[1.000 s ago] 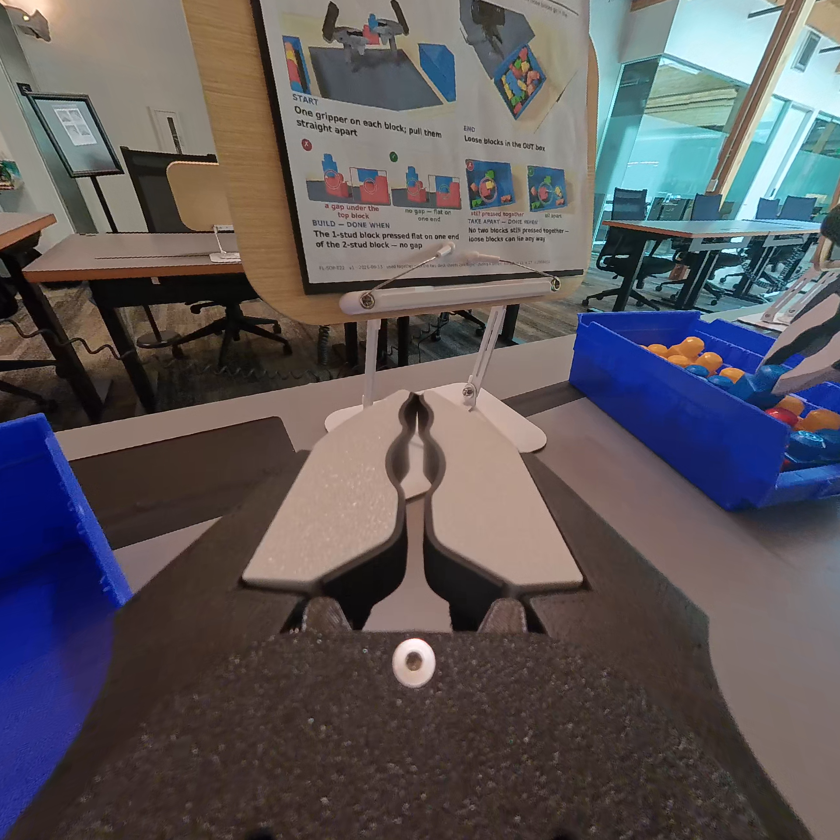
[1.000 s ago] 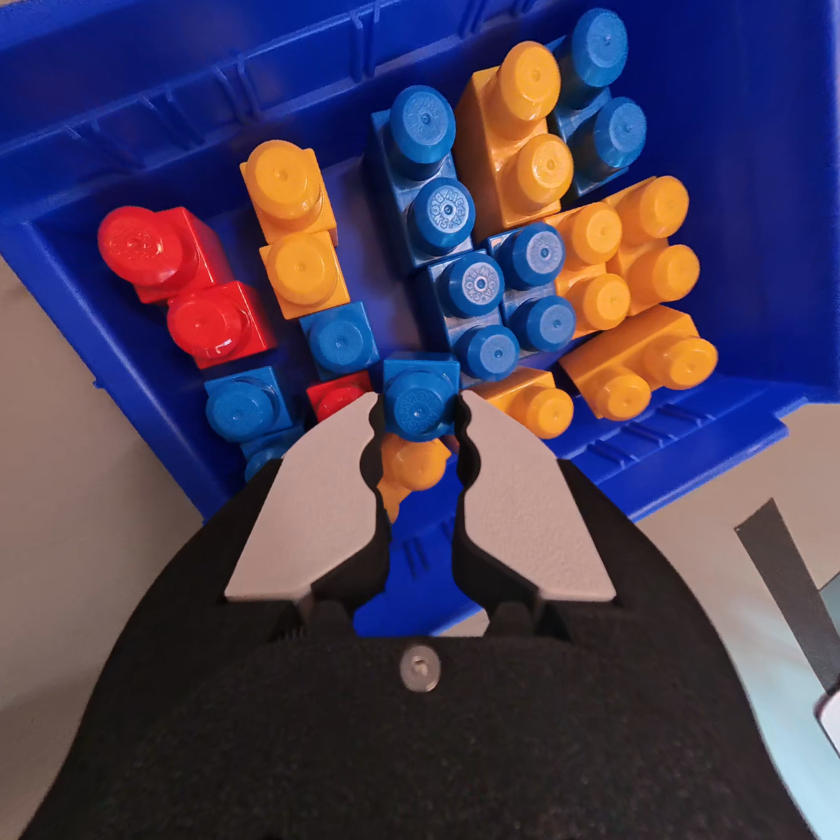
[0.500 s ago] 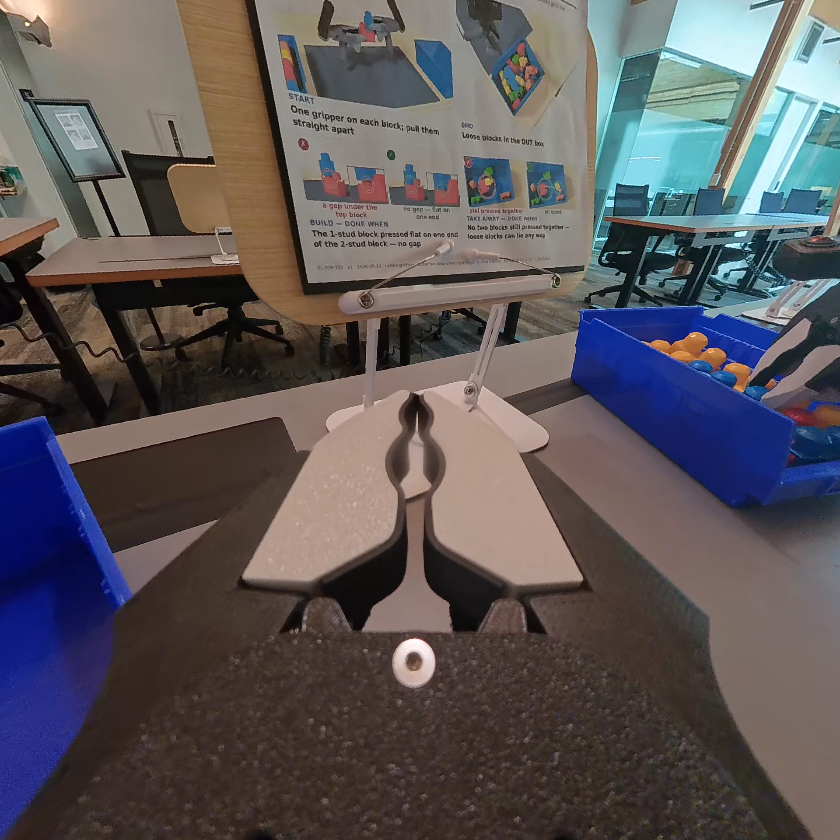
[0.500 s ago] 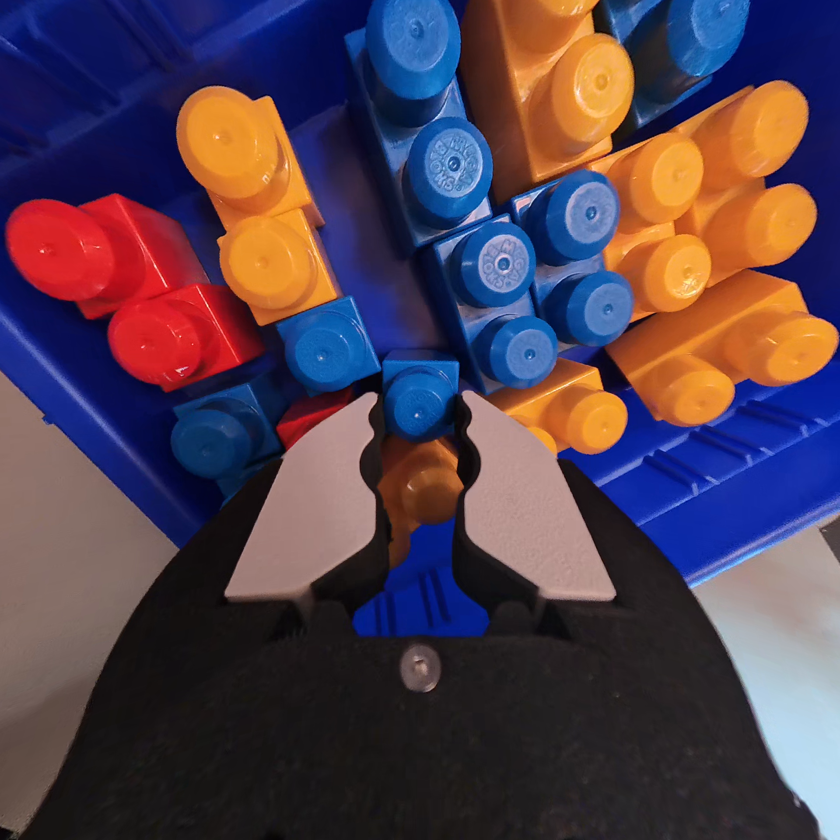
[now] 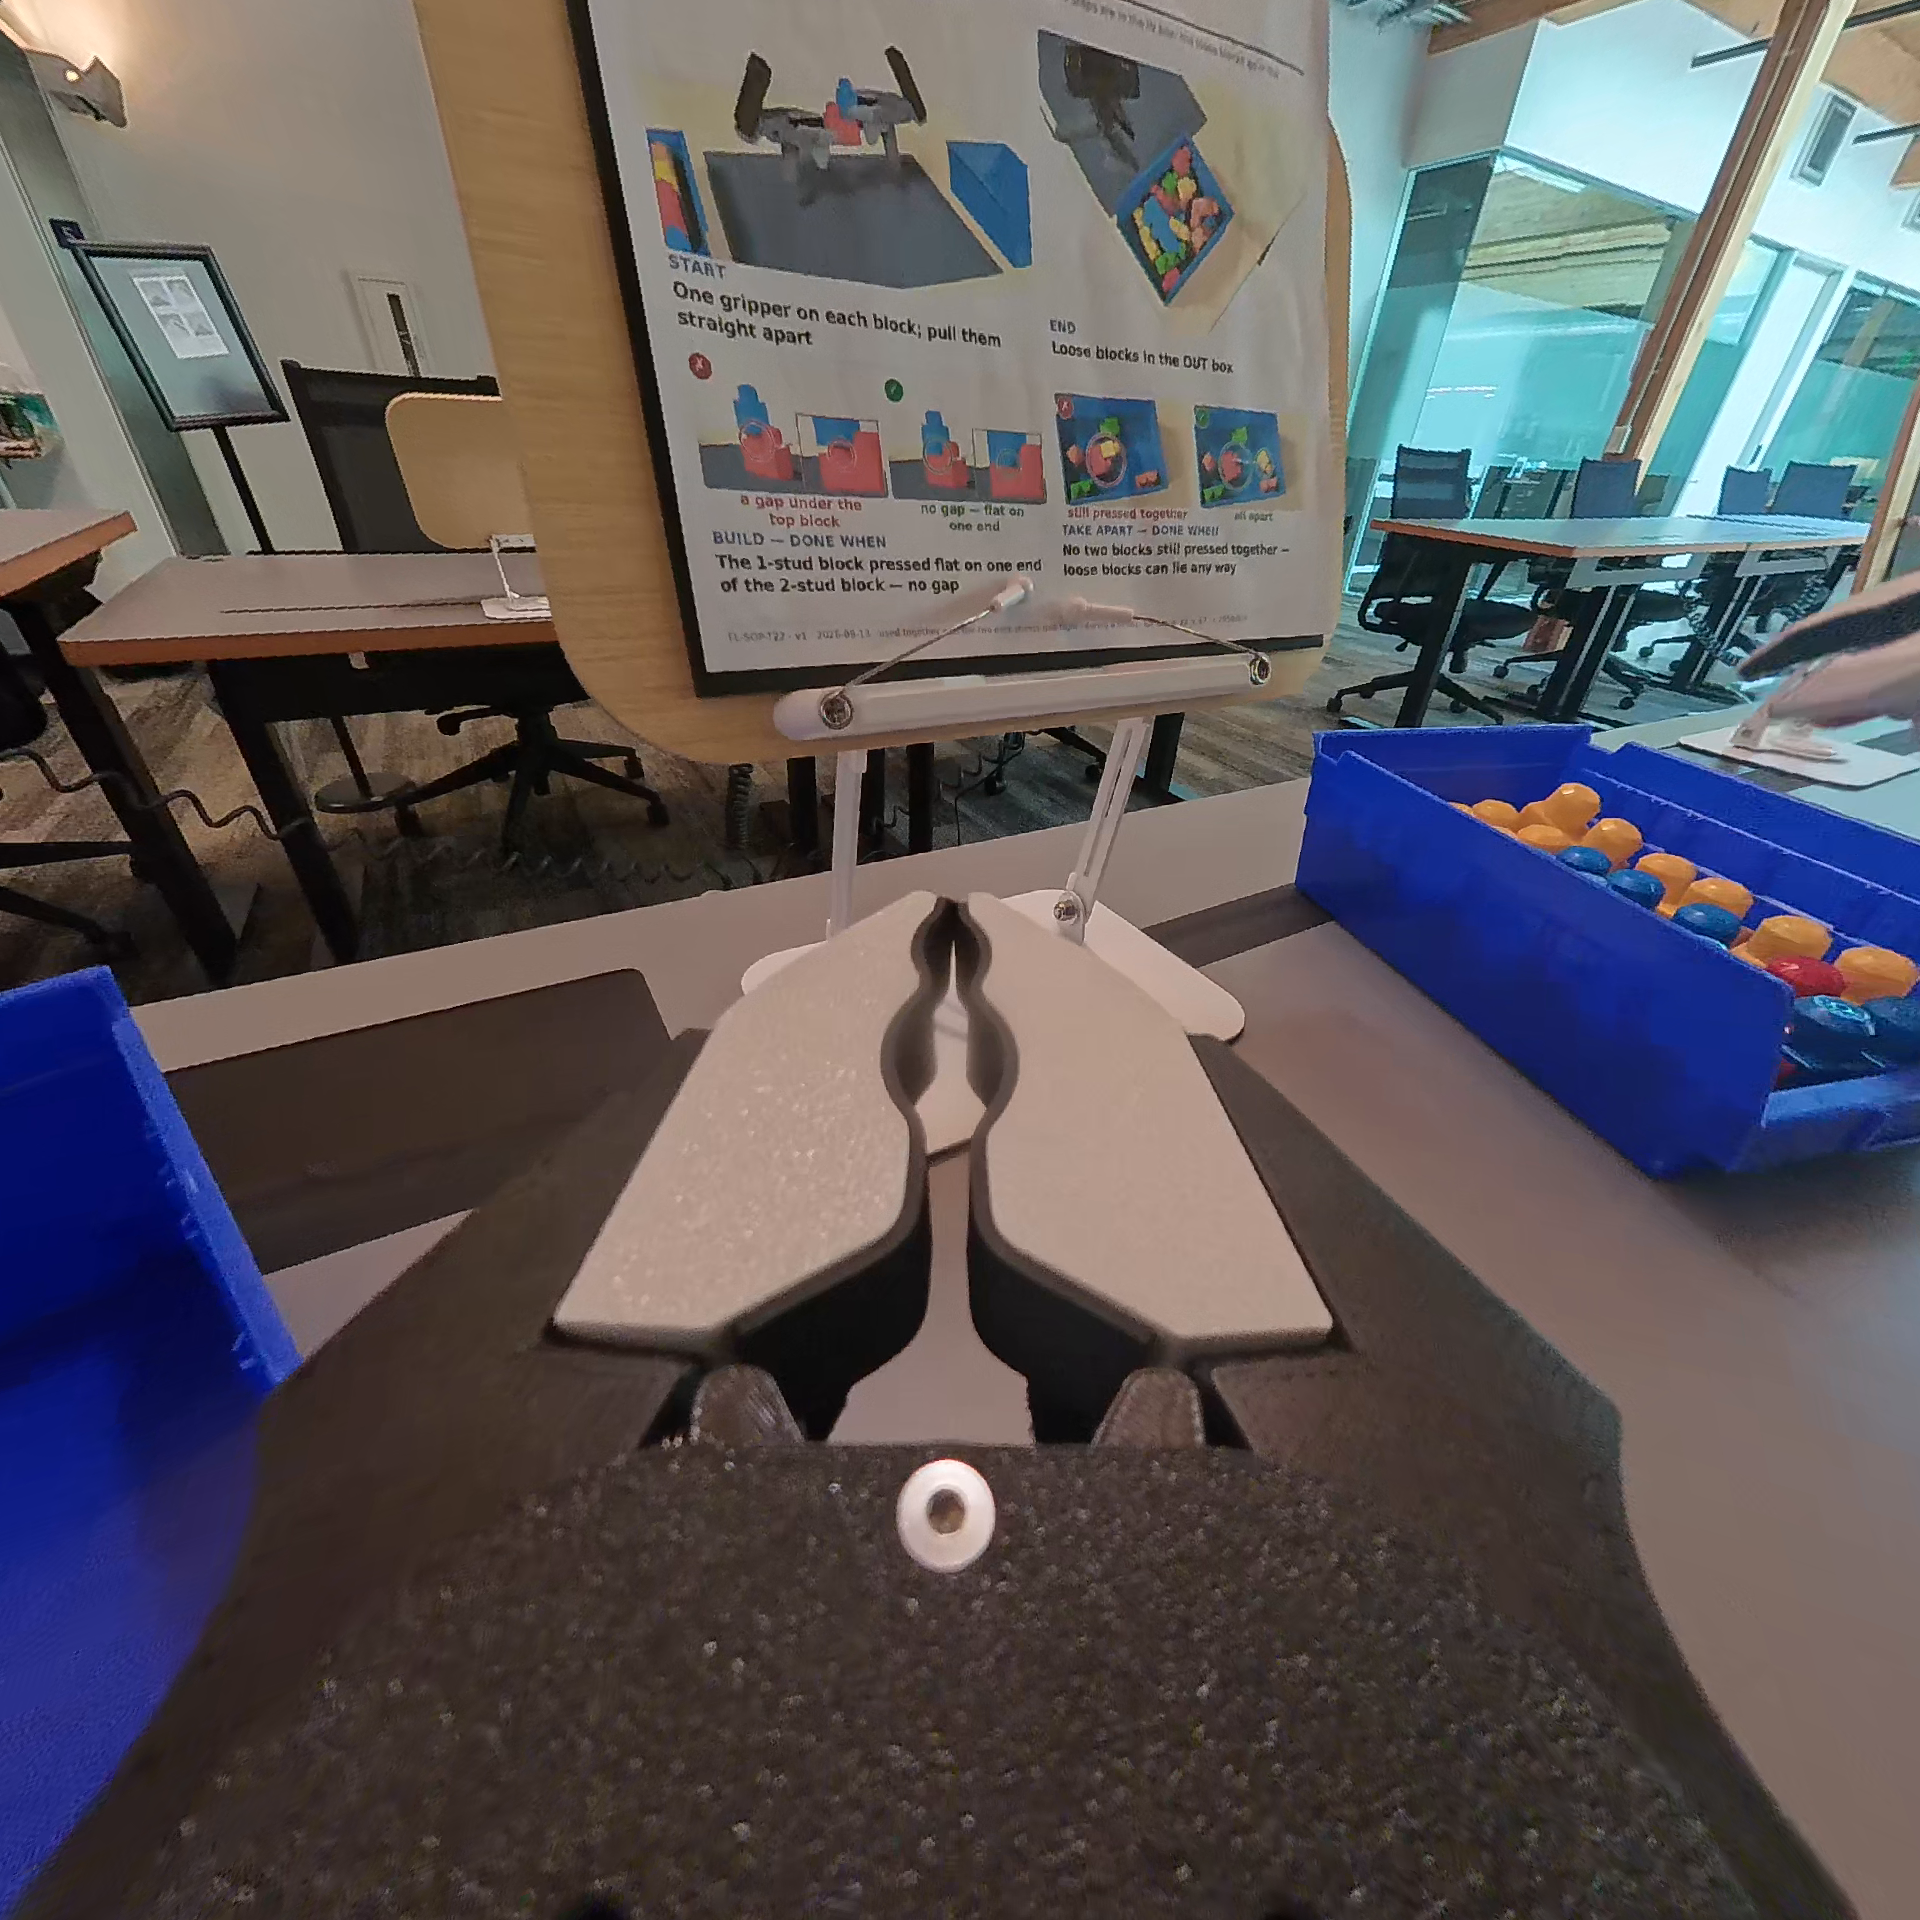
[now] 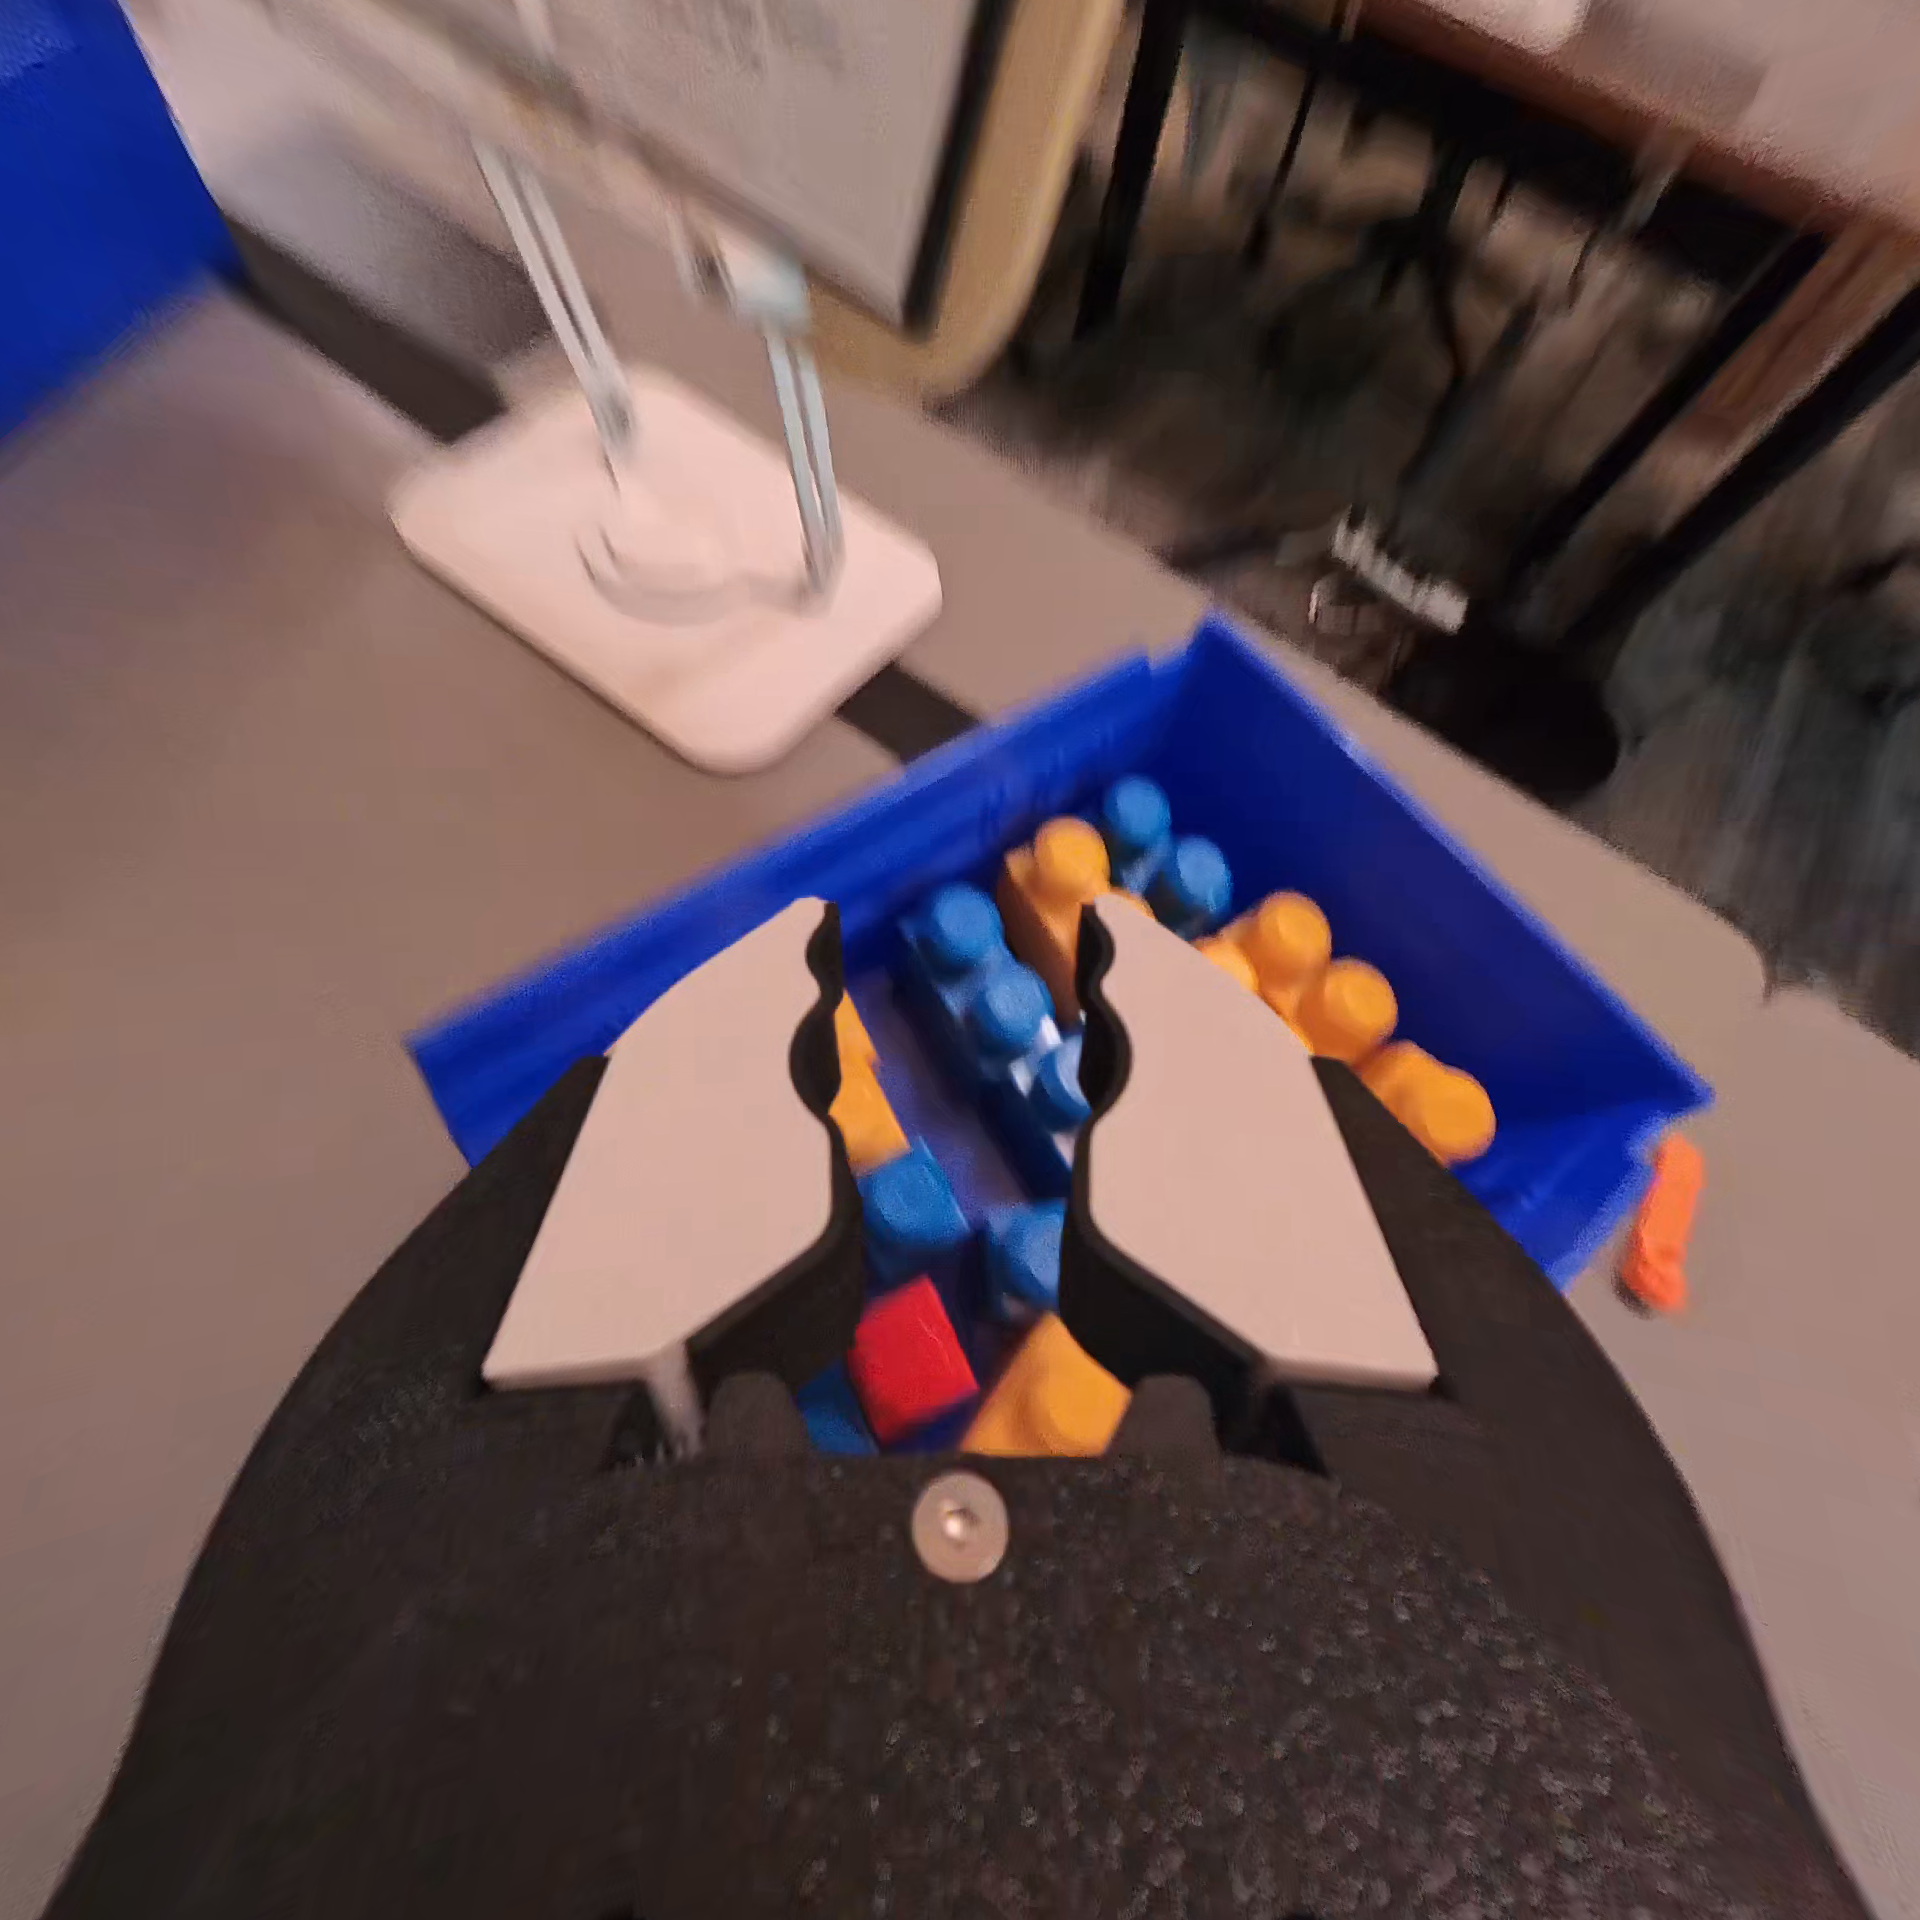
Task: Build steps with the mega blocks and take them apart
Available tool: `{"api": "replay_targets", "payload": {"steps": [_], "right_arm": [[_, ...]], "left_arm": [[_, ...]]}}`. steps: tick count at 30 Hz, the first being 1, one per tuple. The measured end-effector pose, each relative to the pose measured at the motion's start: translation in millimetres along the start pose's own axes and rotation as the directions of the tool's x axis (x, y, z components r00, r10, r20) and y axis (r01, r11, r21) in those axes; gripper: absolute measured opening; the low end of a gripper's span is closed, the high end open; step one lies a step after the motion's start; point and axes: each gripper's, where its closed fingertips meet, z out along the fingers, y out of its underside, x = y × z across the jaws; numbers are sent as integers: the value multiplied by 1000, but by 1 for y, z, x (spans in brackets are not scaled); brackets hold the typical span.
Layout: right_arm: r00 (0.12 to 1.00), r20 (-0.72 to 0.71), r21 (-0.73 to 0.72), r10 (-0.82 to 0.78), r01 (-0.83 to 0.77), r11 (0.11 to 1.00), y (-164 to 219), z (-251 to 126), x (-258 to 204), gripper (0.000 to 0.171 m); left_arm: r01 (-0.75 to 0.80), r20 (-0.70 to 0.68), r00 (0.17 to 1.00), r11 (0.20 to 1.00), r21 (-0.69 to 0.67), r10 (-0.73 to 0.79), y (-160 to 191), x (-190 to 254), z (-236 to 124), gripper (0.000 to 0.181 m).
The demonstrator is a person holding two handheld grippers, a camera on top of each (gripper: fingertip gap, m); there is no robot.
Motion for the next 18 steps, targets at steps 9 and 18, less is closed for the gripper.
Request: {"api": "replay_targets", "payload": {"steps": [9,18], "right_arm": [[974,-87,547,211,-130,827,-61,-16,-88,26],[951,-192,584,241,-87,807,-39,16,-131,0]], "left_arm": [[-36,11,999,999,12,36,-9,6,-3,0],[-48,17,999,999,16,48,-12,7,-3,0]]}}
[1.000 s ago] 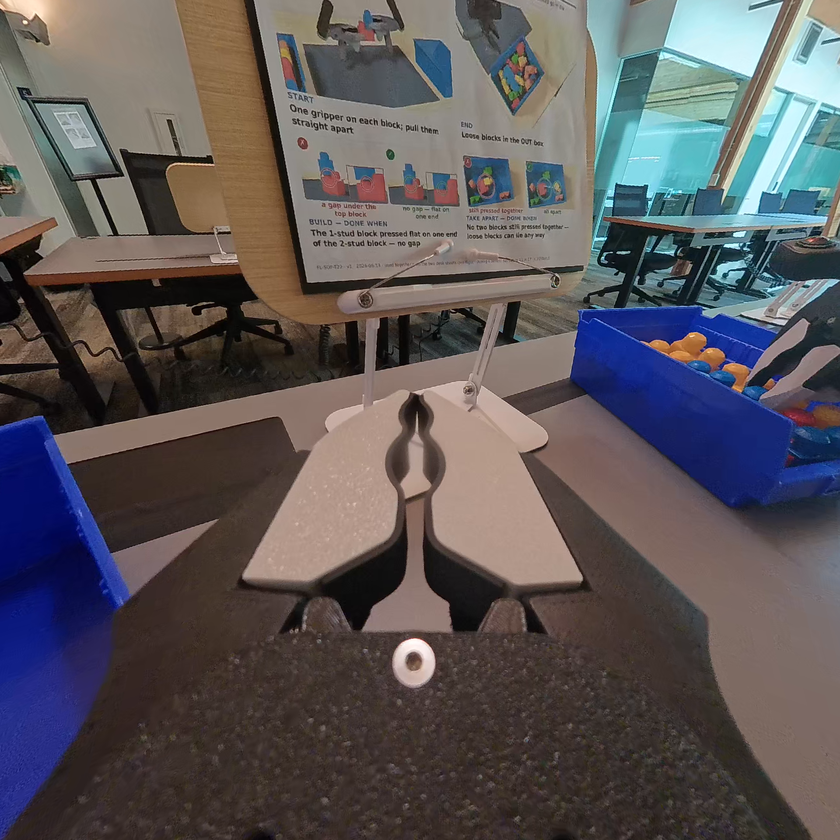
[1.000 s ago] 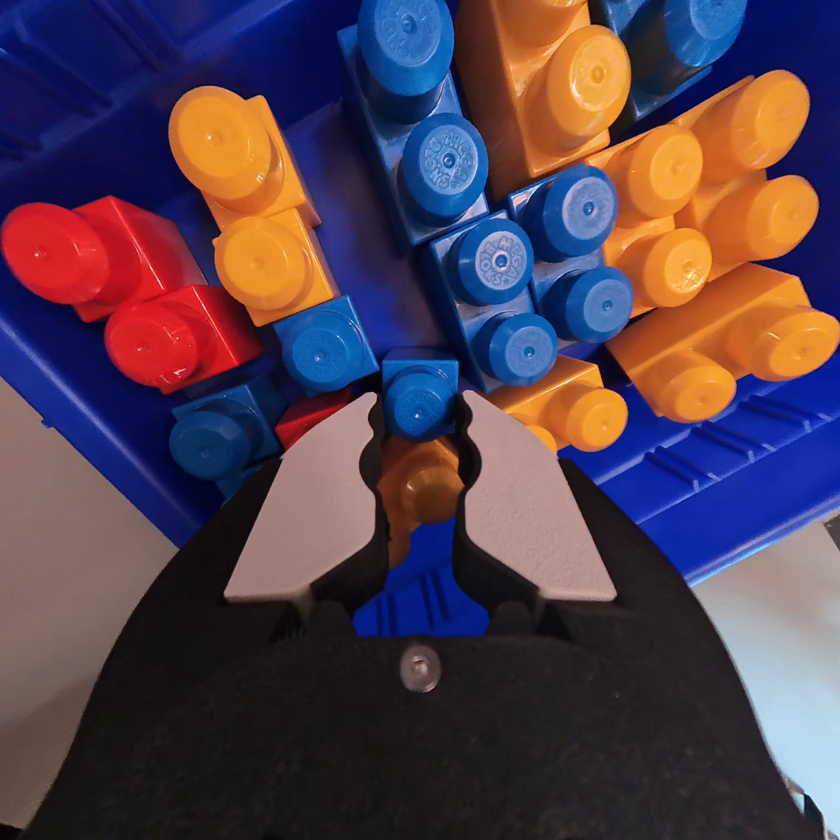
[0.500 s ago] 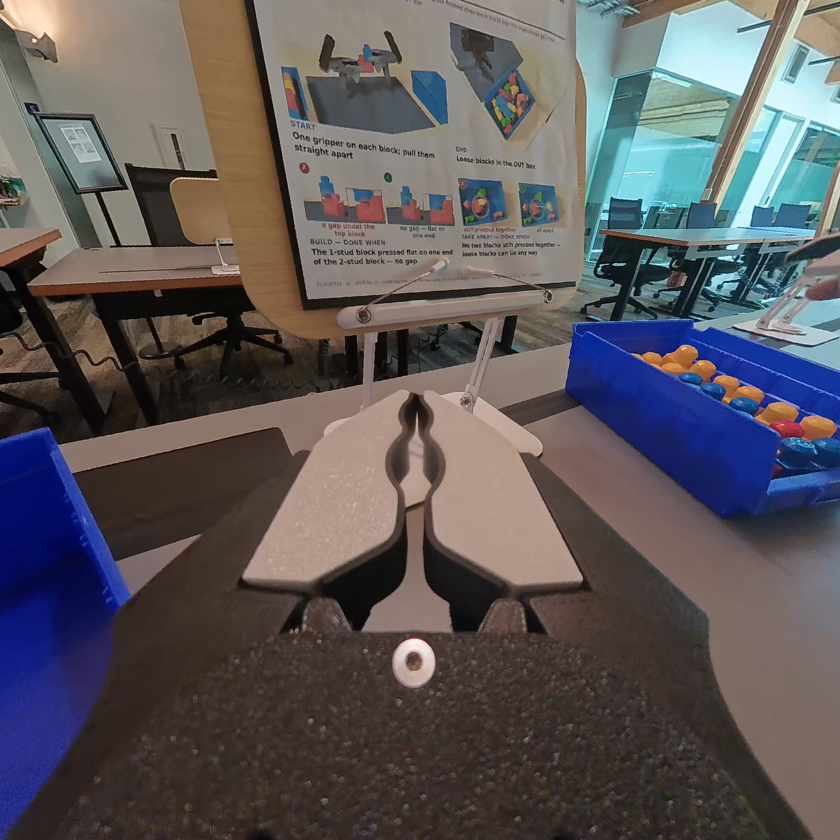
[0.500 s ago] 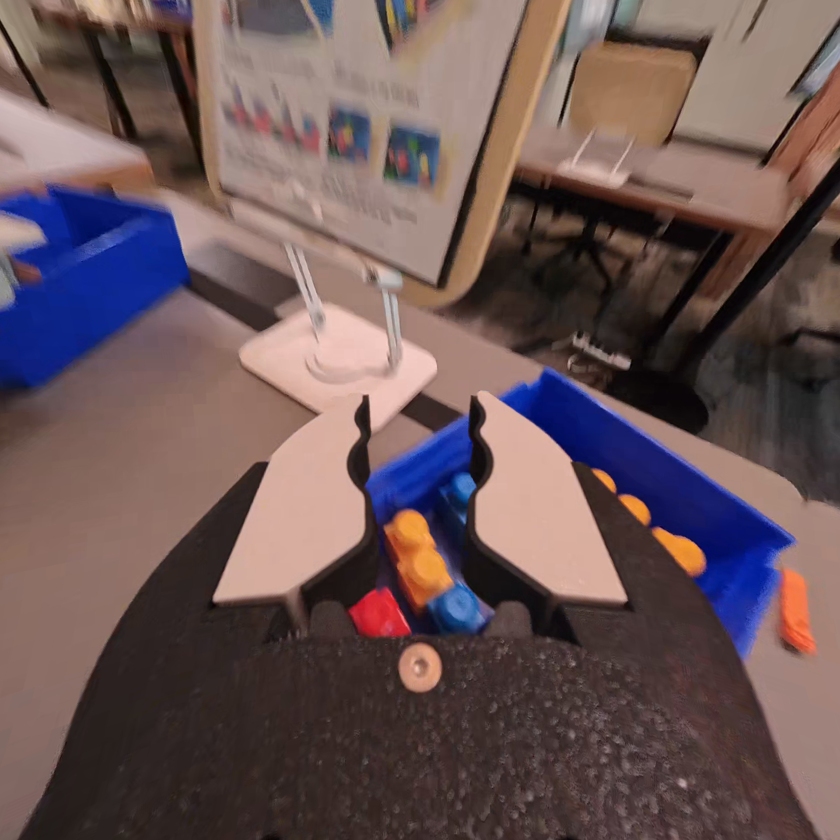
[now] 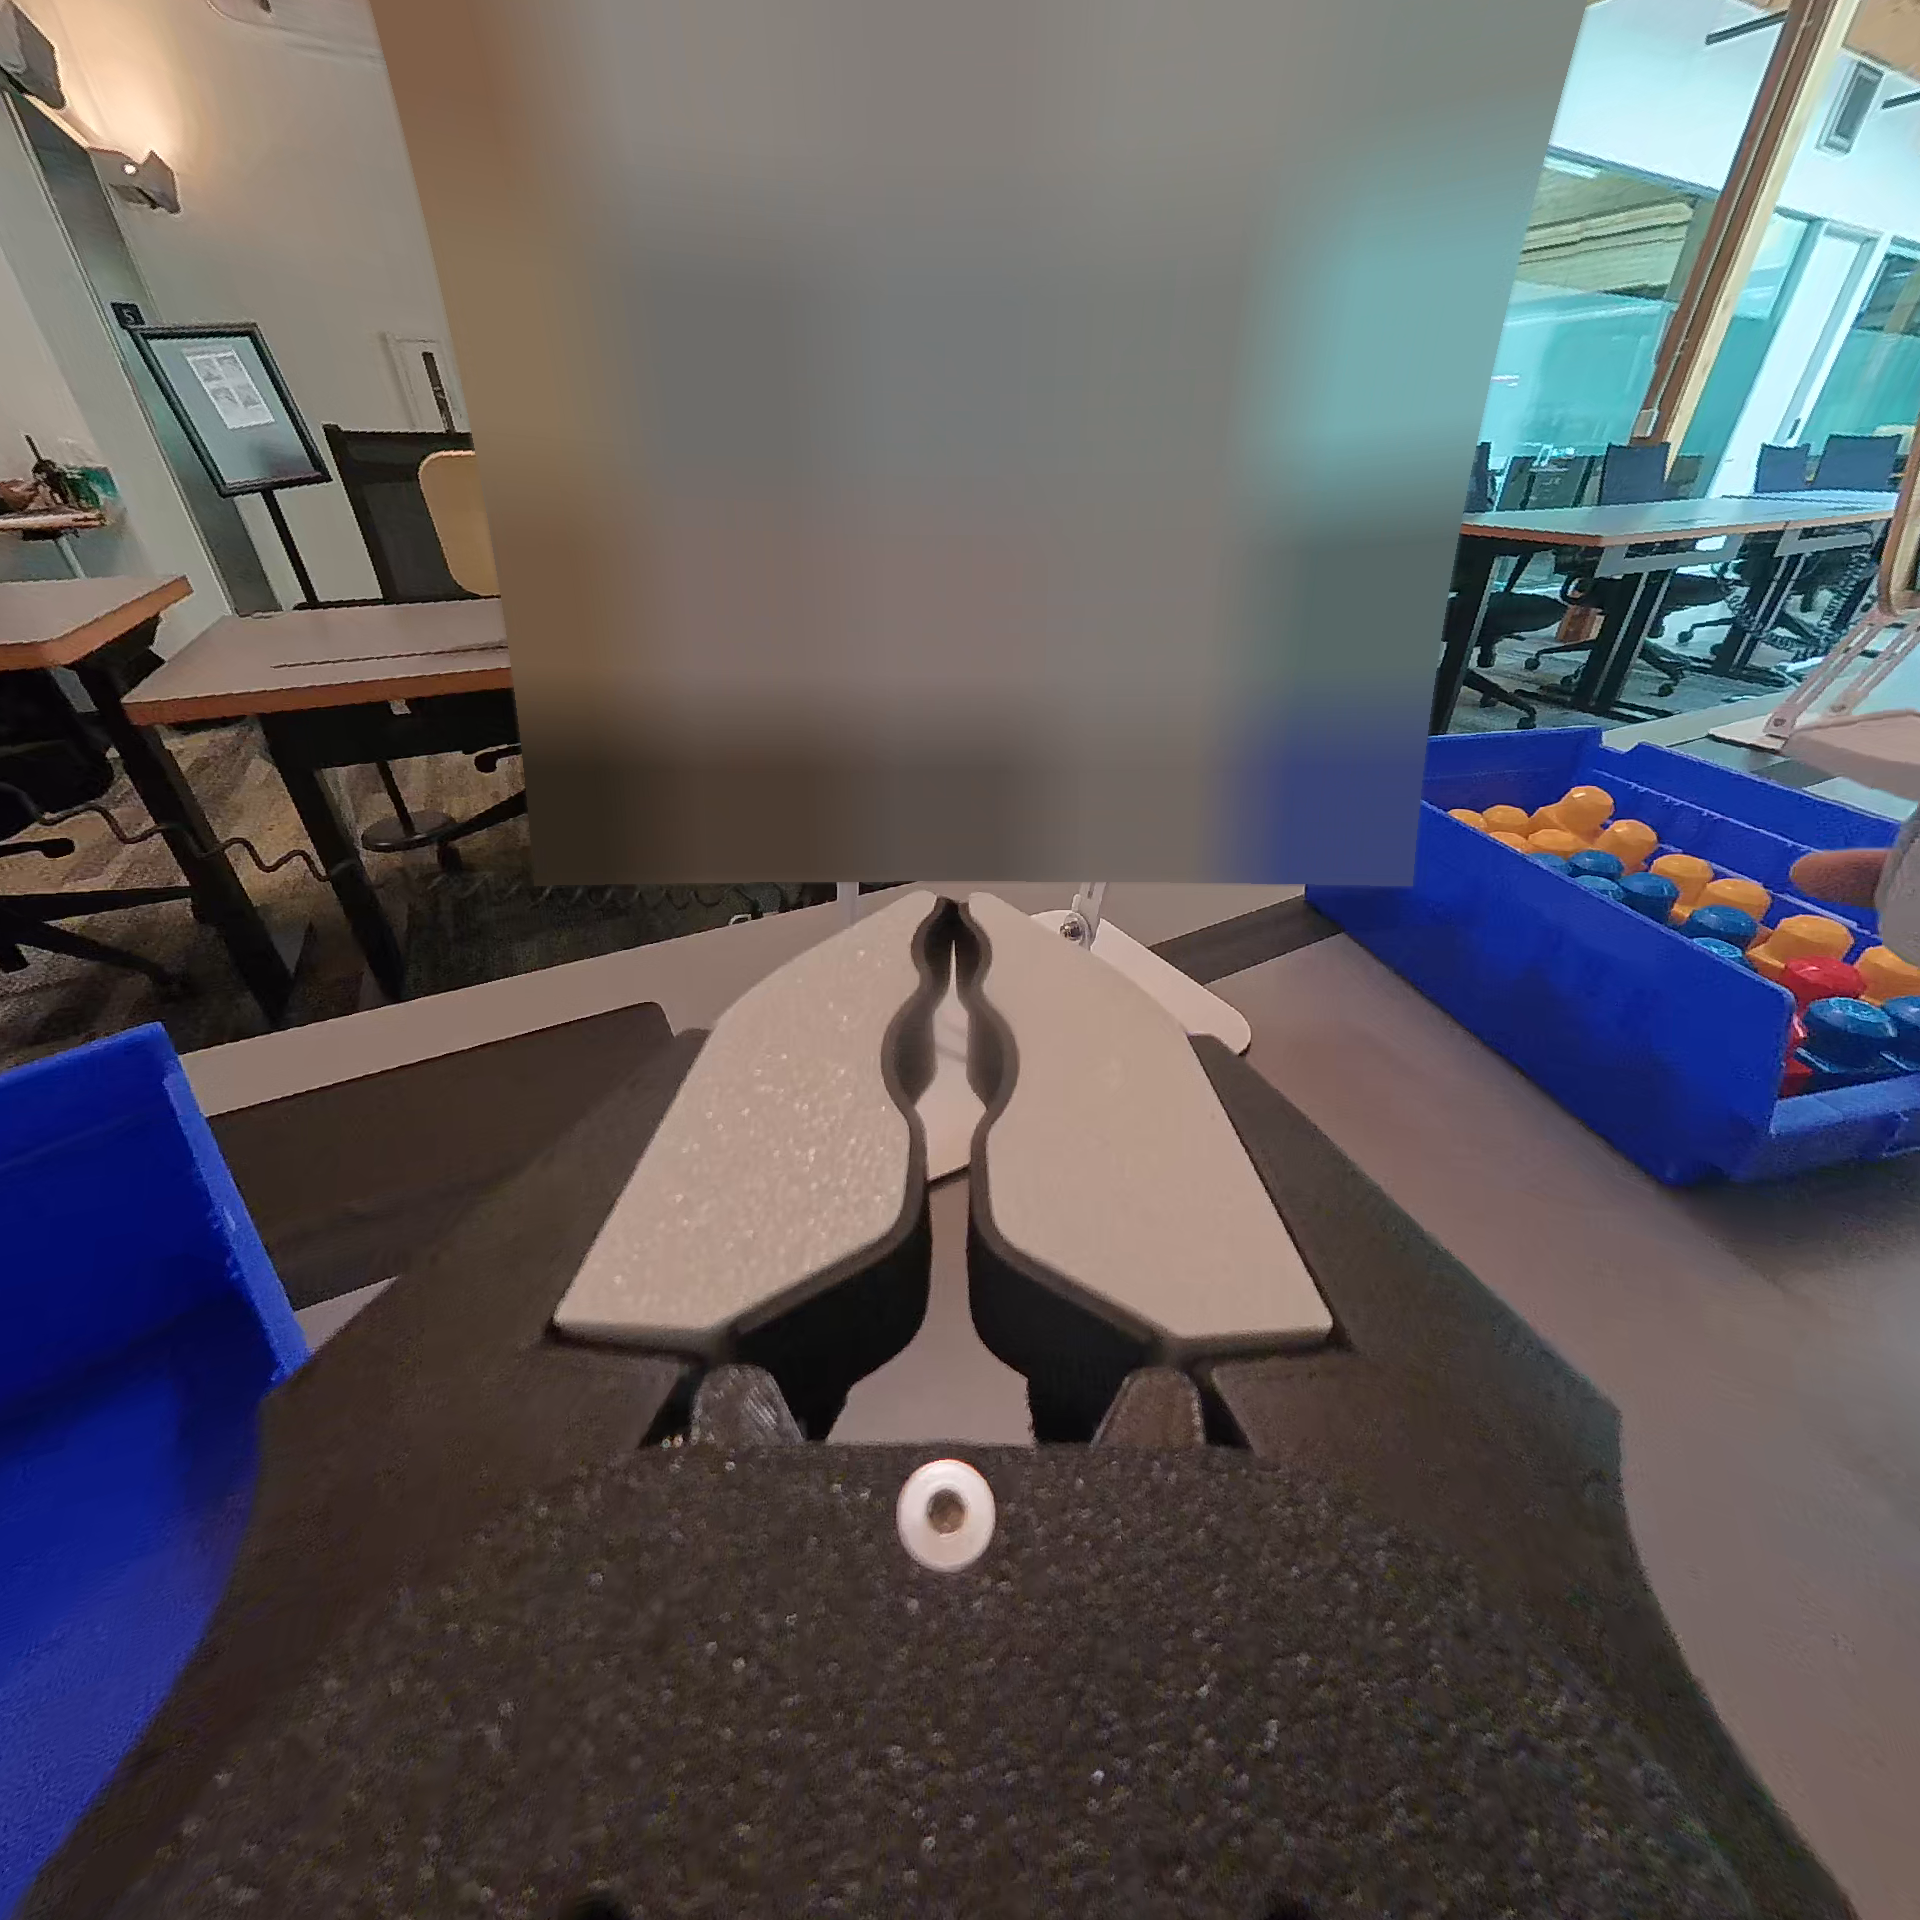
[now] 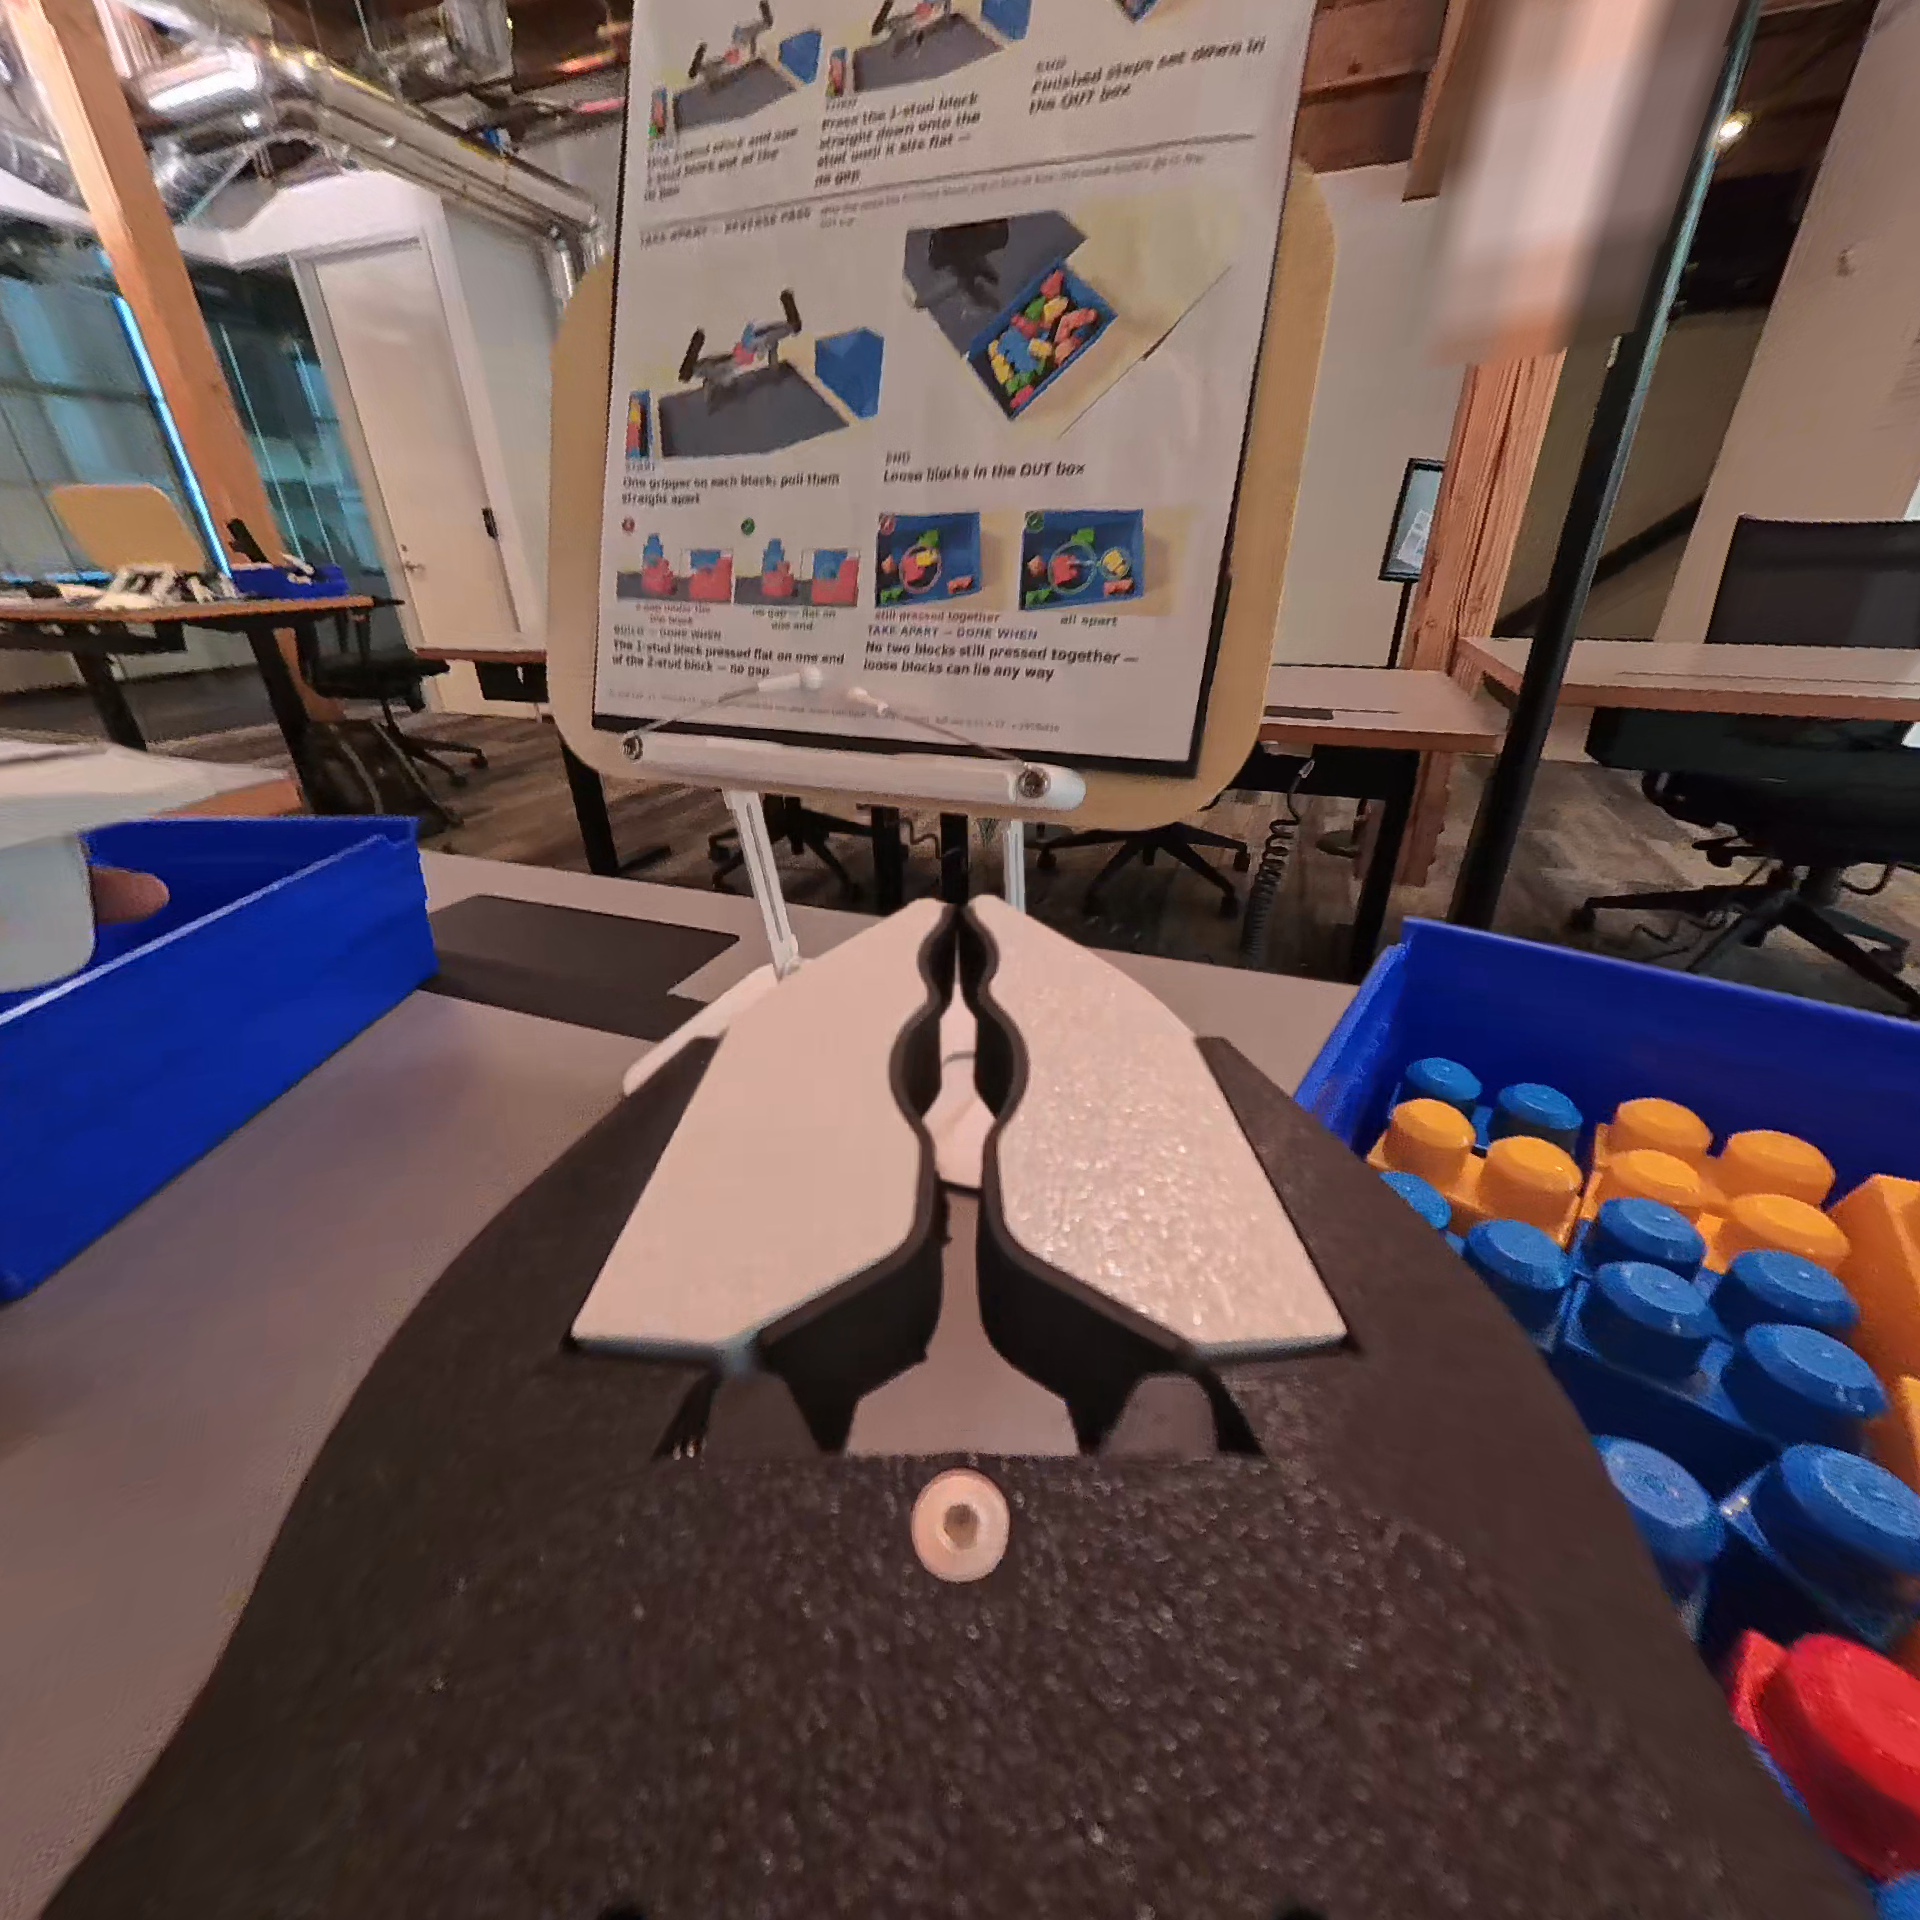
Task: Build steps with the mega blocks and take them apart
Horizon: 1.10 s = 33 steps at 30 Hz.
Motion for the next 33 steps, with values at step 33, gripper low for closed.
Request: {"api": "replay_targets", "payload": {"steps": [33], "right_arm": [[998,17,-89,-55,56,994,39,7,-5,0]], "left_arm": [[71,561,818,946,-317,126,18,-215,-223,50]]}}
